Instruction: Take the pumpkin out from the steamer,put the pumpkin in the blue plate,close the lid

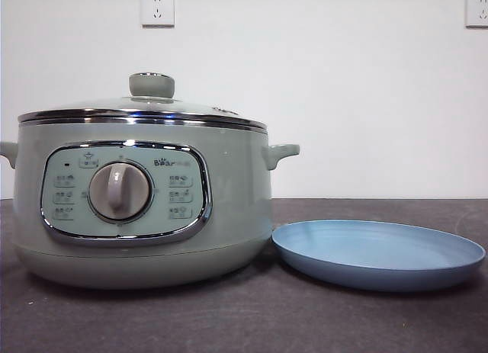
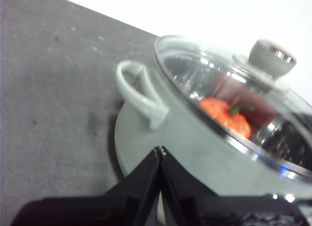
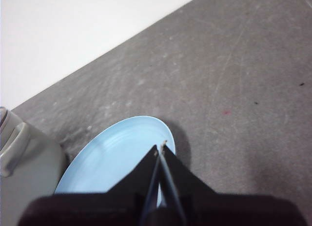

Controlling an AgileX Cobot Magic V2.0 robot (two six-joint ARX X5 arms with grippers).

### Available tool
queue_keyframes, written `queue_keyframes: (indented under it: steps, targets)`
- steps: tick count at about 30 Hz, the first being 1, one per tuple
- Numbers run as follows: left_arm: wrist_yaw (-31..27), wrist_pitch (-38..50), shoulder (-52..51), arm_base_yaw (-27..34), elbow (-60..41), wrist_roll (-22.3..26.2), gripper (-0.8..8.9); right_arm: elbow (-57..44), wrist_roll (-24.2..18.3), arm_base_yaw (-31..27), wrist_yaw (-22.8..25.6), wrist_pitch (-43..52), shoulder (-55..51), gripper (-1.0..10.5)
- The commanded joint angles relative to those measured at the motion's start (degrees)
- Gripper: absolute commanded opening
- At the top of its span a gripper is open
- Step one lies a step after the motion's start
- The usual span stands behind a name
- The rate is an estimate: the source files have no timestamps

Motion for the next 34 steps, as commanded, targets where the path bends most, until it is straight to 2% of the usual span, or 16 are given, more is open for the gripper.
queue_keyframes:
  steps: [1, 7, 14, 22, 27, 28, 31, 32, 34]
  targets:
    - [-0.5, -1.0, 1.5, 0.2, 3.9, 0.5, -0.08, 3.8, 0.3, 0.1, -0.1, -1.0, 1.2, -0.2]
    - [-0.6, -1.8, 9.2, 0.2, 11.8, 5.7, -0.08, 11.2, -0.3, 0.1, -0.1, -2.1, 6.2, -0.2]
    - [-0.3, -3.5, 21.3, 0.2, 22.7, 10.2, -0.08, 21.4, -5.3, 0.1, -0.3, -4.9, 15.3, -0.2]
    - [0.3, -10.5, 34.0, 0.2, 36.9, 16.7, -0.06, 34.5, -15.9, 0.1, -8.1, -8.7, 28.2, 0.1]
    - [4.6, -15.0, 39.8, 0.1, 44.2, 19.7, -0.01, 42.9, -22.4, 0.1, -12.5, -13.1, 35.8, 0.1]
    - [5.3, -15.5, 40.6, 0.1, 45.2, 19.7, 0.00, 44.2, -23.4, 0.1, -13.2, -13.9, 37.0, 0.3]
    - [8.6, -16.4, 42.8, 0.0, 47.7, 20.8, 0.27, 48.0, -25.2, 0.1, -13.6, -15.2, 40.7, 2.0]
    - [9.1, -16.4, 43.3, 0.0, 48.2, 20.9, 0.79, 48.9, -25.4, 0.1, -13.5, -15.4, 41.6, 2.5]
    - [8.9, -16.4, 44.2, 0.0, 49.0, 20.8, 2.82, 50.6, -25.5, 0.1, -13.5, -16.0, 43.6, 3.8]
